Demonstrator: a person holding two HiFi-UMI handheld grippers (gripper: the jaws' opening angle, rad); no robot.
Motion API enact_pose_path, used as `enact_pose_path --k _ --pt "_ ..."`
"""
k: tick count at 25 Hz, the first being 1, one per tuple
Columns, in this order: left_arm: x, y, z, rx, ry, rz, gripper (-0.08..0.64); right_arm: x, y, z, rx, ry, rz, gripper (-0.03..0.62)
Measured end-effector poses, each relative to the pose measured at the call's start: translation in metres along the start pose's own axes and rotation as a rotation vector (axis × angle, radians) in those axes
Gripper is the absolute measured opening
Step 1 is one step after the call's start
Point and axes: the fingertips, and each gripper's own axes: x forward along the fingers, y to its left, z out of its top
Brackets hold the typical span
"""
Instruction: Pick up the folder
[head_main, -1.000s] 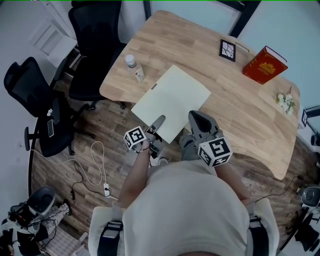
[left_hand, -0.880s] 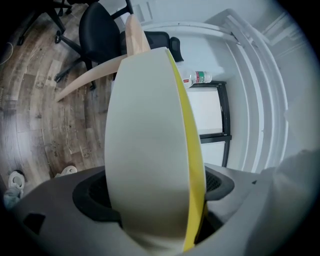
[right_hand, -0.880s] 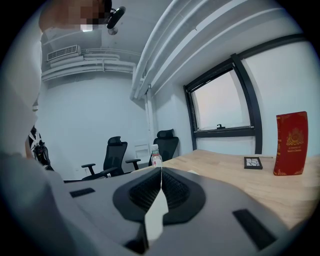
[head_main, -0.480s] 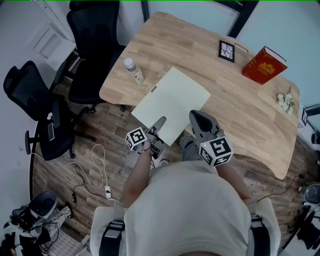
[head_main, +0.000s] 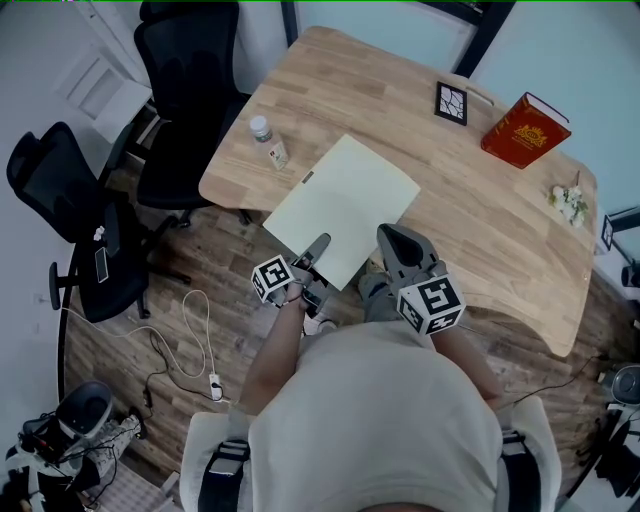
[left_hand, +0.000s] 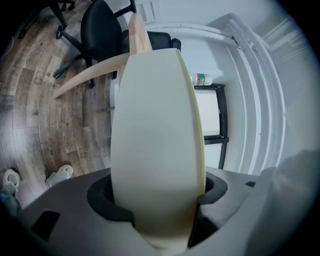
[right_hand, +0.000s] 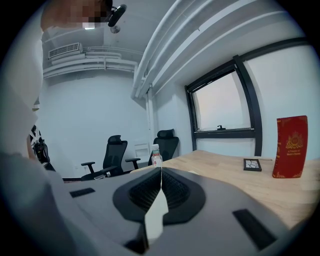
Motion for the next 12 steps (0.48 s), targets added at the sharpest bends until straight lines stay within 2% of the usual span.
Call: enact_pose_path --k 9,12 --pt "-0.008 -0.012 0.000 0.027 -0.007 -0.034 0.300 -0.003 0.006 0.001 -0.006 -0.003 0.006 0.018" --pt "-0.011 -0.021 0.000 0.014 -0.009 -0.088 0.290 -0.004 0.010 0.002 -0.008 -0.004 0.009 0.018"
